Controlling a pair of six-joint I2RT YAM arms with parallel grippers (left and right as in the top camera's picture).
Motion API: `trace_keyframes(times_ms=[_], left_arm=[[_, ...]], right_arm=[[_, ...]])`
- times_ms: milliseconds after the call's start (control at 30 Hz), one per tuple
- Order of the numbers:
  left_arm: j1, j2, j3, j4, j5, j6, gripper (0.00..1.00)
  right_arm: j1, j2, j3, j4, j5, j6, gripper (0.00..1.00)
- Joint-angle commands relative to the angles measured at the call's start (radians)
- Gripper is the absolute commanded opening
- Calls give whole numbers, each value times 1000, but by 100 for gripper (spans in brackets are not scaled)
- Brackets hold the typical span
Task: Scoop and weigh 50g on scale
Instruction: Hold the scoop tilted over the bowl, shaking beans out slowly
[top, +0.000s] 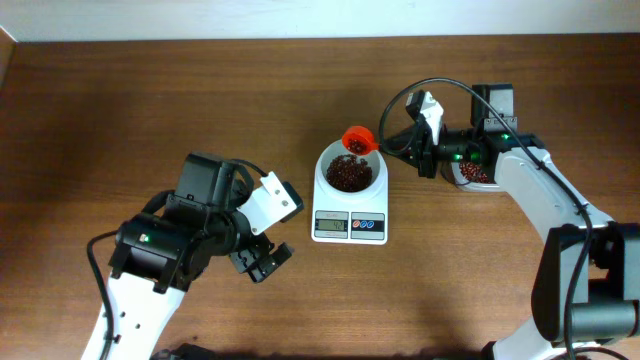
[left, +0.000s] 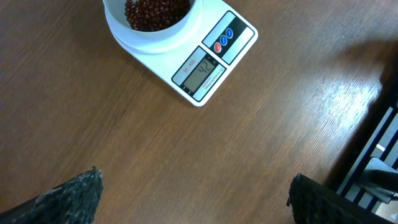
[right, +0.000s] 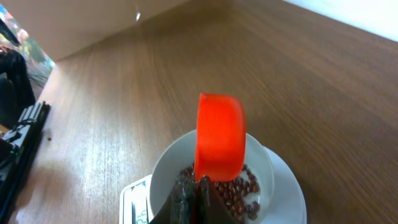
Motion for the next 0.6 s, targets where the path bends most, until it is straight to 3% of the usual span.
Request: trace_keyframes(times_ms=[0, 467, 567], left_arm=[[4, -11, 18, -1, 3, -13, 99], [4, -11, 18, -1, 3, -13, 99], [4, -11, 18, -1, 3, -13, 99]], right_arm=[[-1, 5, -4, -7, 41, -14, 4], [5, 5, -4, -11, -31, -23, 4], [5, 16, -6, -12, 56, -37, 4]])
